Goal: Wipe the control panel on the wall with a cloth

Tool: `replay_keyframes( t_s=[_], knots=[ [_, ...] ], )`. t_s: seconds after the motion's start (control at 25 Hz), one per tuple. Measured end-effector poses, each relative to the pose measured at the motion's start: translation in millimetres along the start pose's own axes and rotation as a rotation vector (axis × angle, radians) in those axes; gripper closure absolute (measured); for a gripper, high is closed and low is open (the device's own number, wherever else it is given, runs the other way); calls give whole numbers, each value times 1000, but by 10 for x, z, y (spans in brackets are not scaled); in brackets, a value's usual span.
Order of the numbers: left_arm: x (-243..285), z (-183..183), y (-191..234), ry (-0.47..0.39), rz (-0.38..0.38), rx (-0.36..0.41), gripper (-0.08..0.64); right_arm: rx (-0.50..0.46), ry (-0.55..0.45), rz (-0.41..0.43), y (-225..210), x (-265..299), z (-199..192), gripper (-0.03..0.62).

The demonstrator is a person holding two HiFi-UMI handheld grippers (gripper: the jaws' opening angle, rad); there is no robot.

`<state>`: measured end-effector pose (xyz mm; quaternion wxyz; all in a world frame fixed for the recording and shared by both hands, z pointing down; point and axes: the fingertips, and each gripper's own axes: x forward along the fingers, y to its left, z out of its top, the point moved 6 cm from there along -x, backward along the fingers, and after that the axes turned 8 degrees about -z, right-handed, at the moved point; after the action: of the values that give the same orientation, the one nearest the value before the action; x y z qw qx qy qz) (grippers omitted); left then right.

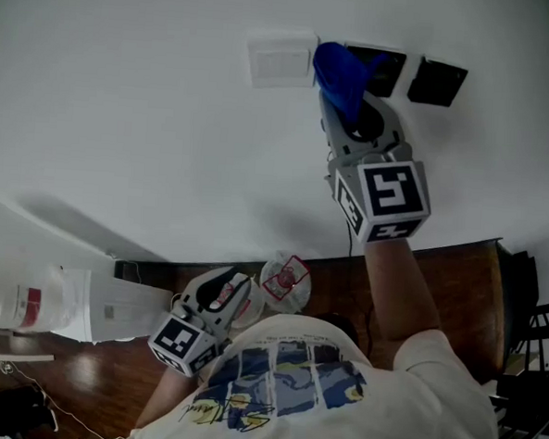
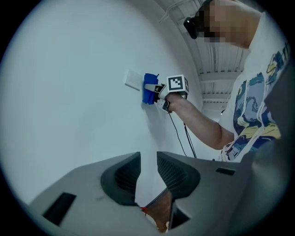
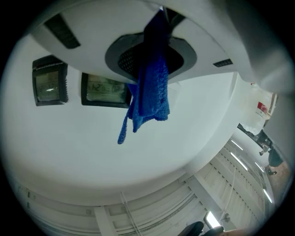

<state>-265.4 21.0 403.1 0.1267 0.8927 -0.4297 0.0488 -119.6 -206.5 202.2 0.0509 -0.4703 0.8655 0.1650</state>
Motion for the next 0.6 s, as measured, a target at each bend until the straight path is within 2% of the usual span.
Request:
replay_keyframes(
  t_s=[0.2, 0.36, 0.6],
  knots=[
    [-120, -55, 42, -37, -4, -29, 474, -6, 4, 8, 43, 31, -14, 515],
    [-123, -114, 13, -20, -16, -9, 474, -3, -26, 28, 70, -143, 20, 515],
    [-65, -31, -151, -52, 28, -2, 474, 12, -7, 130, 183, -673, -6, 515]
  ],
)
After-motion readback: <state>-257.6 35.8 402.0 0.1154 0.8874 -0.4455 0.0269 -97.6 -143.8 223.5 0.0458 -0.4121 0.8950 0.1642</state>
